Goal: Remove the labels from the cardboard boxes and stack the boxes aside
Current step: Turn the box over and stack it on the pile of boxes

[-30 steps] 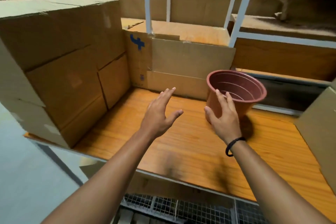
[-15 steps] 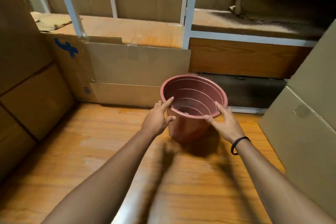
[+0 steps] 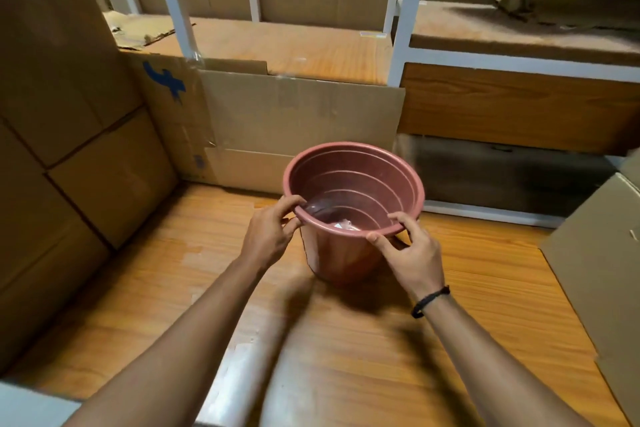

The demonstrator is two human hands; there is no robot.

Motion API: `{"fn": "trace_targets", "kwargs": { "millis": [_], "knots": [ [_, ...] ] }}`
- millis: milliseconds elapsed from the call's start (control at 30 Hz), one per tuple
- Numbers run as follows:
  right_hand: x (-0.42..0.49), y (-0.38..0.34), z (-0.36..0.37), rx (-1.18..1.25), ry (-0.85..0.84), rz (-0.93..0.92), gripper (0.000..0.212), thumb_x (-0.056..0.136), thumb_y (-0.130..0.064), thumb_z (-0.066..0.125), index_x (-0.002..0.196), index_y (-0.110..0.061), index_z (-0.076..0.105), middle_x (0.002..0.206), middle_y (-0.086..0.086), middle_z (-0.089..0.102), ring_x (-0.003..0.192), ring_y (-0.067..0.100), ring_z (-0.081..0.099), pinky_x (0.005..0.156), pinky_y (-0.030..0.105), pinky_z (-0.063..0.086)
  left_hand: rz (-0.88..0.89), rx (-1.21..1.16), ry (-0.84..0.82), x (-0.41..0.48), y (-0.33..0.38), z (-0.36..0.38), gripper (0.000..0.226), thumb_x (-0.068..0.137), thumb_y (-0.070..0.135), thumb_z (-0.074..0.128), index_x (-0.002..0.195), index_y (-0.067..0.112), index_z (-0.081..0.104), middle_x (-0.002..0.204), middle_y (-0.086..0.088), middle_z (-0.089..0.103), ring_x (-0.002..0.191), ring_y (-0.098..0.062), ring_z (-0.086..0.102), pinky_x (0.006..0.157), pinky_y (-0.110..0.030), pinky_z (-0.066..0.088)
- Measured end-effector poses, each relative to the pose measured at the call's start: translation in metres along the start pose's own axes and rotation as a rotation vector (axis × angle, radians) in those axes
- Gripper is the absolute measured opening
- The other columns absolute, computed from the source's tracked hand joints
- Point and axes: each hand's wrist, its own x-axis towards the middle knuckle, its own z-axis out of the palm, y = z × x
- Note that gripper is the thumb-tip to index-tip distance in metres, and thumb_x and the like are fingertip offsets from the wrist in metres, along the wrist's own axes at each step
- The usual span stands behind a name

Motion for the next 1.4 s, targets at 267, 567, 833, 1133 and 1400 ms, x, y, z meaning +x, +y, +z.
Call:
{"fn": "trace_targets", "kwargs": {
  "millis": [267, 567, 833, 1133, 1400],
  "knots": [
    [0.008, -0.009, 0.022, -0.003, -0.024, 0.011, 0.054, 0.074, -0.052, 0.076, 0.120, -0.029, 0.062, 0.110, -0.006, 0.059, 0.097, 0.003, 0.048, 0.073, 0.002, 0.032, -0.092, -0.025, -0.027, 0.011, -0.013, -0.008, 0.033, 0.088, 0.013, 0.068, 0.113, 0.033, 0.062, 0.101, 0.013, 0.065, 0.098, -0.010, 0.064, 0.085, -0.026, 0.051],
    [0.016, -0.012, 0.013, -0.041, -0.091, 0.102, 0.083, 0.064, -0.076, 0.064, 0.139, -0.047, 0.044, 0.162, 0.010, 0.000, 0.147, 0.030, 0.017, 0.116, 0.038, 0.027, -0.126, 0.067, -0.121, 0.014, -0.005, -0.017, 0.065, 0.089, 0.024, 0.070, 0.141, 0.050, 0.041, 0.148, 0.005, 0.046, 0.122, -0.023, 0.056, 0.102, -0.038, 0.044],
    [0.006, -0.079, 0.035, -0.180, -0.016, -0.352, 0.087, 0.068, -0.079, 0.054, 0.144, -0.039, 0.039, 0.162, 0.012, -0.004, 0.148, 0.035, 0.006, 0.114, 0.062, 0.020, -0.114, 0.193, 0.035, -0.017, 0.000, -0.093, 0.078, 0.092, 0.008, 0.057, 0.145, 0.056, 0.026, 0.164, 0.006, 0.004, 0.150, -0.014, 0.005, 0.107, -0.034, 0.035],
    [-0.053, -0.225, 0.159, -0.031, -0.325, -0.586, 0.084, 0.073, -0.077, 0.054, 0.146, -0.047, 0.027, 0.163, 0.002, -0.007, 0.149, 0.028, 0.011, 0.114, 0.051, 0.029, 0.137, 0.273, 0.391, -0.102, -0.025, -0.273, 0.056, 0.087, 0.018, 0.058, 0.141, 0.030, 0.049, 0.157, 0.001, 0.031, 0.149, -0.011, 0.012, 0.116, -0.041, 0.028],
    [-0.107, -0.385, 0.242, 0.099, -0.285, -0.674, 0.083, 0.076, -0.067, 0.066, 0.147, -0.039, 0.033, 0.163, -0.001, -0.002, 0.147, 0.026, 0.018, 0.108, 0.047, 0.038, 0.409, 0.586, 0.894, -0.165, -0.048, -0.408, 0.039, 0.085, 0.020, 0.060, 0.122, 0.012, 0.065, 0.142, -0.014, 0.051, 0.140, -0.032, 0.037, 0.116, -0.052, 0.023]
  ]
}}
